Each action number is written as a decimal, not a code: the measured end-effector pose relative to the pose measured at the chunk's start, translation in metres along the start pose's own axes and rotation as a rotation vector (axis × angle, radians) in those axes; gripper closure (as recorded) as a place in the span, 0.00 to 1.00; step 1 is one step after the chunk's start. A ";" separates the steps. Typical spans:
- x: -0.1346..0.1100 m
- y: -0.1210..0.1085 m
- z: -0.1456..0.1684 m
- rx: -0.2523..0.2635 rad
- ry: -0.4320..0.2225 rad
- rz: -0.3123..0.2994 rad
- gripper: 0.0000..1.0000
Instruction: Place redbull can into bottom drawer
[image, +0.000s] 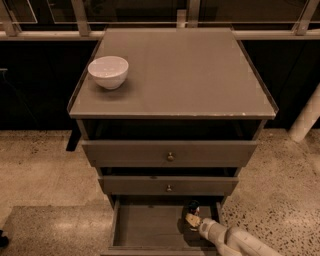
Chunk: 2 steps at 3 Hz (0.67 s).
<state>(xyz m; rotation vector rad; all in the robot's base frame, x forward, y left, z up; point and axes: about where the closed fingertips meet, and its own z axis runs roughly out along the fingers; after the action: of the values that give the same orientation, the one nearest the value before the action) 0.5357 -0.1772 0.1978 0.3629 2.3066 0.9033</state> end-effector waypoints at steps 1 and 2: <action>0.011 -0.017 0.013 0.016 0.023 0.024 1.00; 0.011 -0.018 0.014 0.017 0.024 0.024 0.82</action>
Offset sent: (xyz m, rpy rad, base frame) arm -0.0002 -0.0005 -0.0212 0.0026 0.0327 -0.0054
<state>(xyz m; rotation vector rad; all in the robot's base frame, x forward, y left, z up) 0.5357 -0.1779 0.1729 0.3904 2.3375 0.9047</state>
